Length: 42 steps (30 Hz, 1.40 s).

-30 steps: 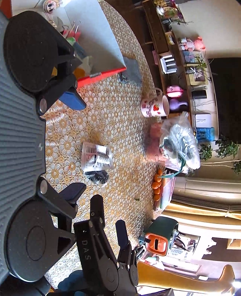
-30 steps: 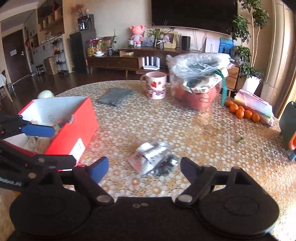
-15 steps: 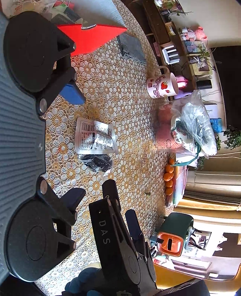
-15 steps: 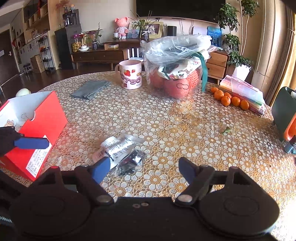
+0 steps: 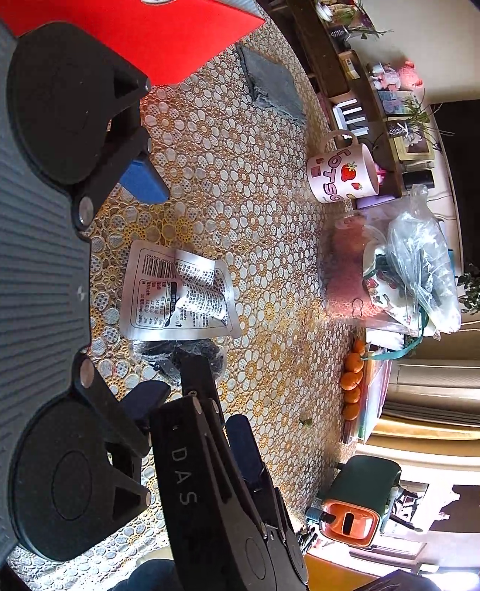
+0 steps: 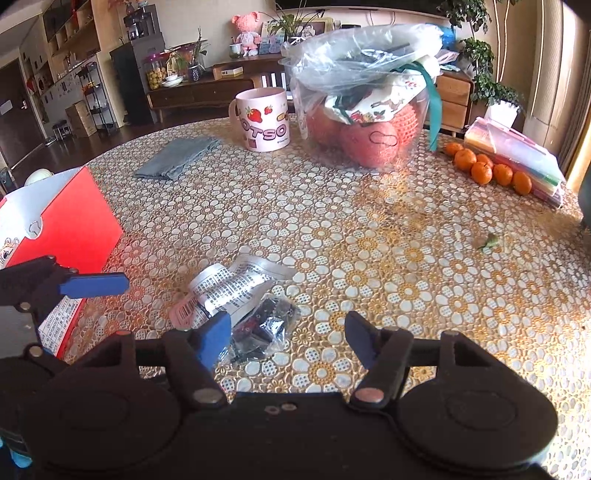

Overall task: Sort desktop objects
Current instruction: 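Reach the left gripper to the silver snack packet while the right reaches the black tangled item, then close the left gripper on the silver packet while the right gripper closes on the black item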

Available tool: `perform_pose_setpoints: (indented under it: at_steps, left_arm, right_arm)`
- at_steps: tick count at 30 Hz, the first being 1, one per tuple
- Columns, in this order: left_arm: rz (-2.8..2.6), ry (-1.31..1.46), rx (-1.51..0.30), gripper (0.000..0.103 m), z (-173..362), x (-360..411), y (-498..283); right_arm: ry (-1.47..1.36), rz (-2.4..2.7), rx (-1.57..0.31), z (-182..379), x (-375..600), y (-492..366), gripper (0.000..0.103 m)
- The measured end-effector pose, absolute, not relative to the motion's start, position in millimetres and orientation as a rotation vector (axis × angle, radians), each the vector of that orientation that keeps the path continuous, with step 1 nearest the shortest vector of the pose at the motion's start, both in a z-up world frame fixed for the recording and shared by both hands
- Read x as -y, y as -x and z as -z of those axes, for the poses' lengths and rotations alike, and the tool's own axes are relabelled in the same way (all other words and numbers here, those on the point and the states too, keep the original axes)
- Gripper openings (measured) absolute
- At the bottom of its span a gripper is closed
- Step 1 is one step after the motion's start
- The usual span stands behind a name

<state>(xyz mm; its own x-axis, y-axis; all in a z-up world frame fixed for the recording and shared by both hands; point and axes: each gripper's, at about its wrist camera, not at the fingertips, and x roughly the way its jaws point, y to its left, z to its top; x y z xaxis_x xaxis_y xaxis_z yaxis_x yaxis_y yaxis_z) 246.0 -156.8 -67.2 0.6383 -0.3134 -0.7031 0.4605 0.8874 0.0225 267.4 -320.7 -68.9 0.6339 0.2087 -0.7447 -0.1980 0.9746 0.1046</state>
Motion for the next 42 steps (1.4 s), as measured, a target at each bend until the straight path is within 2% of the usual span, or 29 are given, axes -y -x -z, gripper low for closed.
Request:
perform_pose_setpoints:
  at_steps: [5, 9, 12, 14, 17, 24, 25, 28, 30, 32, 42]
  left_arm:
    - [0.435, -0.195, -0.780, 0.102, 76, 158, -261]
    - [0.443, -0.174, -0.801, 0.102, 82, 158, -270]
    - [0.453, -0.166, -0.812, 0.102, 84, 158, -274]
    - [0.455, -0.165, -0.817, 0.102, 85, 158, -277]
    - [0.459, -0.170, -0.817, 0.102, 86, 159, -280]
    - [0.468, -0.208, -0.809, 0.101, 89, 165, -279]
    - [0.466, -0.213, -0.809, 0.100, 90, 165, -279]
    - [0.470, -0.226, -0.818, 0.079, 92, 167, -280]
    - [0.476, -0.215, -0.816, 0.075, 92, 168, -281]
    - [0.485, -0.220, -0.811, 0.065, 91, 170, -281]
    - [0.488, -0.218, -0.811, 0.058, 88, 170, -274]
  right_arm:
    - [-0.035, -0.238, -0.883, 81, 318, -279, 0.057]
    - [-0.071, -0.243, -0.899, 89, 319, -286, 0.055]
    - [-0.095, -0.252, -0.902, 91, 320, -289, 0.048]
    - [-0.132, -0.270, -0.908, 92, 323, -290, 0.033]
    - [-0.151, -0.274, -0.909, 92, 326, -290, 0.026]
    - [-0.174, -0.241, -0.900, 91, 345, -292, 0.021]
    - [-0.183, -0.239, -0.900, 92, 348, -292, 0.021]
    - [-0.177, -0.232, -0.896, 92, 351, -291, 0.021]
    - [-0.175, -0.230, -0.895, 92, 351, -289, 0.021]
    - [-0.171, -0.231, -0.893, 91, 351, -287, 0.021]
    - [-0.156, -0.225, -0.893, 88, 349, -280, 0.019]
